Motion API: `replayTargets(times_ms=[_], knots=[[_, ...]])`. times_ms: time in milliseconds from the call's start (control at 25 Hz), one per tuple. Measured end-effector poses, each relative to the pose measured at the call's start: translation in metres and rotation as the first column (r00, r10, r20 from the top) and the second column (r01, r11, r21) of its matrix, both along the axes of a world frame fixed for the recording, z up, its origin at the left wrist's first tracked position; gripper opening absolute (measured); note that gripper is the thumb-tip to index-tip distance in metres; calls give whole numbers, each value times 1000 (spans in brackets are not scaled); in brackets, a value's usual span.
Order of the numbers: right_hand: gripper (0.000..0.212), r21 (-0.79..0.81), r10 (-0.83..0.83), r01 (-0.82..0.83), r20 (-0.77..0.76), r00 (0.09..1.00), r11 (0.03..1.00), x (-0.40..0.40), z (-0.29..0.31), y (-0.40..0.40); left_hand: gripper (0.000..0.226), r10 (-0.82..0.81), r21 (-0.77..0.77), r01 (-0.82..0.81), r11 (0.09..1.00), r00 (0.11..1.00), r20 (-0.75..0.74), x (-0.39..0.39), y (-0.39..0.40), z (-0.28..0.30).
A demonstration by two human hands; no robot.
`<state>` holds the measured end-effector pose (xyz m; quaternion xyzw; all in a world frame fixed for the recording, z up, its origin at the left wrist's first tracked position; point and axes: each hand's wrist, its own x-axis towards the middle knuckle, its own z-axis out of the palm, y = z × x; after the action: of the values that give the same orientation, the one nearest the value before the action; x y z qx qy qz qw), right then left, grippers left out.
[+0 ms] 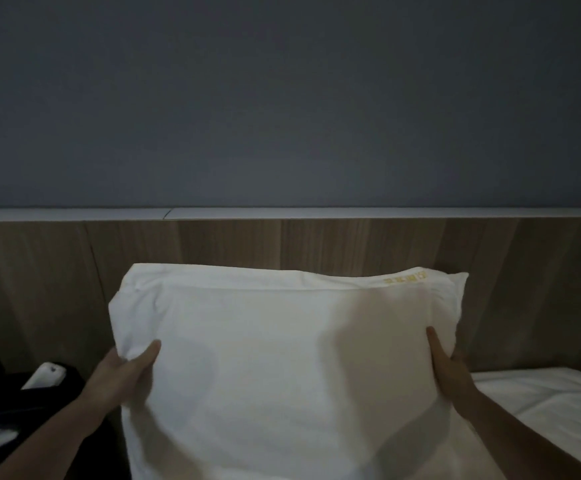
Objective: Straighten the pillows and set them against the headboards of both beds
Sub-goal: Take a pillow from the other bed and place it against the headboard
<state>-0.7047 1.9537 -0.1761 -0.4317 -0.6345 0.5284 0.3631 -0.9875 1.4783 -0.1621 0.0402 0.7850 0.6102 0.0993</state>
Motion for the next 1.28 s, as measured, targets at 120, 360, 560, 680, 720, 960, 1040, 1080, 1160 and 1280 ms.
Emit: replayTargets(times_ms=[120,360,560,680,720,960,1040,1080,1160,1280], knots=[[72,-40,58,-58,0,998,997,5,-1,6,43,65,-193,-87,977,991,-118,-4,-11,1],[51,83,60,-56,-51,997,995,-8,20,-2,43,330,-75,-360,930,907,-262,-9,-16,26],[55,1,23,-23,21,1000,1000,-19,-21,-27,60,164,-245,-170,954,985,-45,-21,-39,-15],[59,21,12,-14,86,996,1000,-16,-27,-26,71,81,-164,-85,983,996,-29,-22,-48,-41],[62,19,16,-18,119,993,1000,-16,-26,-24,75,59,-147,-60,987,998,-12,-20,-51,-45],[82,-46,42,-34,201,979,998,-12,-40,-35,26,51,-240,-28,970,995,90,-6,-66,-106],[88,-34,46,-40,184,982,999,-10,-50,-39,50,-1,-358,56,932,988,152,18,-65,-108],[89,-35,56,-51,187,981,998,-9,-54,-41,51,-2,-434,66,898,989,148,22,-68,-113],[75,-25,32,-28,188,982,999,-8,-54,-40,33,83,-550,-38,834,995,57,26,-70,-106],[62,18,-86,84,147,985,996,-9,-48,-24,13,176,-533,-231,814,972,-153,33,-68,-70]])
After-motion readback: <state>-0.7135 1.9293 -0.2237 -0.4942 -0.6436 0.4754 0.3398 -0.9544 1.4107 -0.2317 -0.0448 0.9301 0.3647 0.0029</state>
